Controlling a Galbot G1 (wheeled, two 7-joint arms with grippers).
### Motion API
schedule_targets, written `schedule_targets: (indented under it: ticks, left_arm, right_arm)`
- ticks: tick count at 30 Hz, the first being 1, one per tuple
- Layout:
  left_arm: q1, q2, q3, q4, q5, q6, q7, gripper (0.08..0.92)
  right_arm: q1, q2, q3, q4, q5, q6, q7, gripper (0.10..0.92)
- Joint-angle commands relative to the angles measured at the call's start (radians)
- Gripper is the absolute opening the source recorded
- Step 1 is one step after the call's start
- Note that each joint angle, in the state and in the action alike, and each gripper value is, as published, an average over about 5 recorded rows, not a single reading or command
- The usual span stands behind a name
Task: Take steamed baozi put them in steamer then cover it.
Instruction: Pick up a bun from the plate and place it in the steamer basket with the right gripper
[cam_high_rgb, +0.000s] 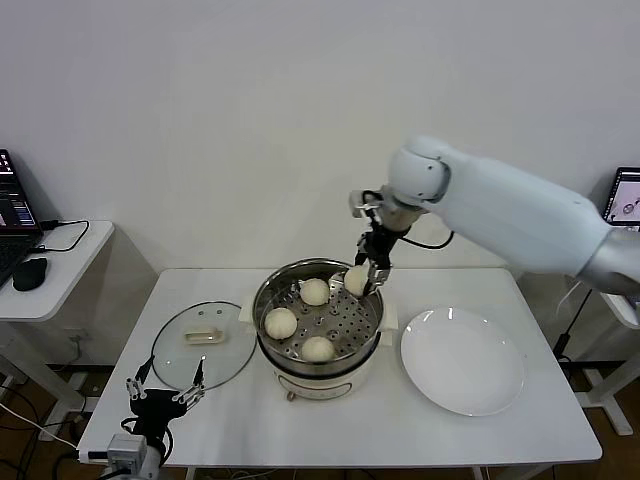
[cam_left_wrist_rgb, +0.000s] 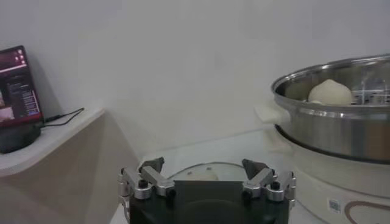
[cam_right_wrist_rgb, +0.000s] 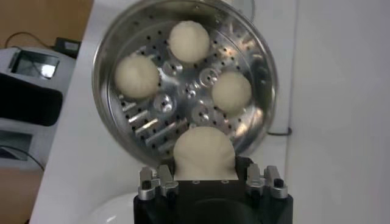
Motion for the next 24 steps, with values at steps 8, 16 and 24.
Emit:
schedule_targets:
  ticks: [8,16,24]
  left_arm:
    - [-0.009,0.002,0.006,0.006,-0.015,-0.001,-0.002,0.823]
    - [-0.014,-0.002,0.015,0.013,-0.017,0.000,-0.001,0.823]
    - [-0.013,-0.006,0.020,0.014,-0.013,0.000,-0.002,0.823]
  right_arm:
    - [-0.114,0.162,-0.047,-0.135,-0.148,0.025,-0.008,0.596]
    - [-0.144,0.148,-0.040,-0.129,-0.202,0.033,-0.003,0.596]
    - [-0.163,0.123,-0.005,-0.107,-0.182,0.017,0.038,0.636]
